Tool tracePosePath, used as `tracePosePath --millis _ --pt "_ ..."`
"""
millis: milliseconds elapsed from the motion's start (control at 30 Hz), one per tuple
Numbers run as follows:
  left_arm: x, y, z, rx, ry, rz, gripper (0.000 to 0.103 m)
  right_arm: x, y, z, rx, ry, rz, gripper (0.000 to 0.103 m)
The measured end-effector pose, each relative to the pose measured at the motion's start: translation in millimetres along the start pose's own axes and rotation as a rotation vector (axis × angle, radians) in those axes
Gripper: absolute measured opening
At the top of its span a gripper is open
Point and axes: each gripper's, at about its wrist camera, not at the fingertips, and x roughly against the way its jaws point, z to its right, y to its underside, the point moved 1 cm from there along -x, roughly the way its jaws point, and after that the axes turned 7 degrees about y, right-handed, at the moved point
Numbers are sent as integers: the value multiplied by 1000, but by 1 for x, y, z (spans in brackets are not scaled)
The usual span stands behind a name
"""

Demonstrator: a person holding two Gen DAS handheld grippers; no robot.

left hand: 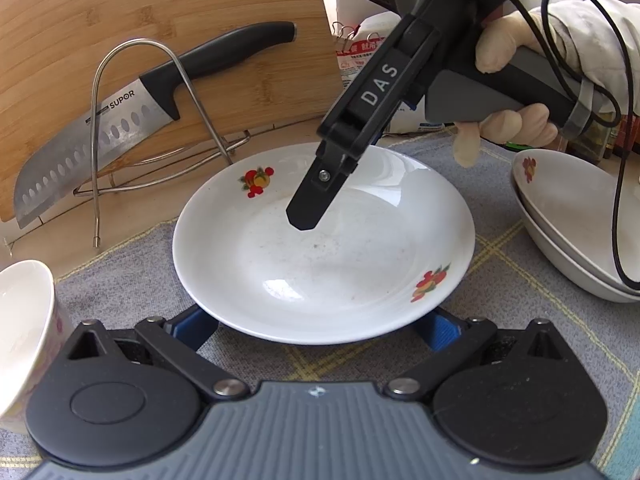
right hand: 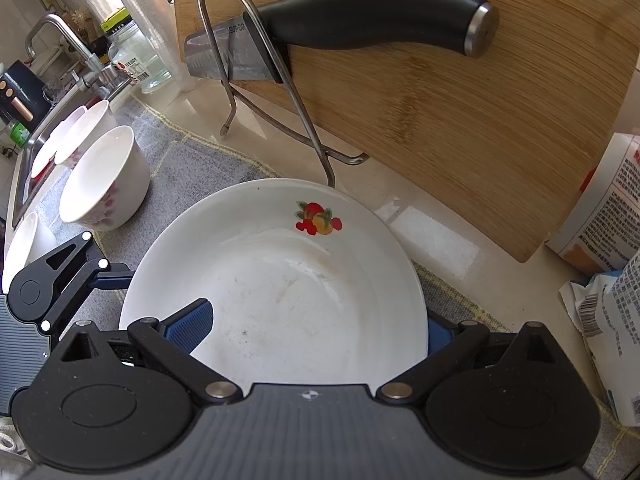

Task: Organize plates and bowls
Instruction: 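Lift the white plate with the right tool and carry it toward the stack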

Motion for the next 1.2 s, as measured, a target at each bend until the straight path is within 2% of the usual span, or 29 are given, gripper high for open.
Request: tracePosePath --millis 367,700,1200 --pt "4 -5 -4 7 31 -1 102 1 3 -3 -8 10 -9 103" --pt "14 -7 0 2 29 -8 102 7 5 -10 1 12 -5 103" --pt "53 -15 25 -12 31 1 102 48 25 -31 -1 19 48 103"
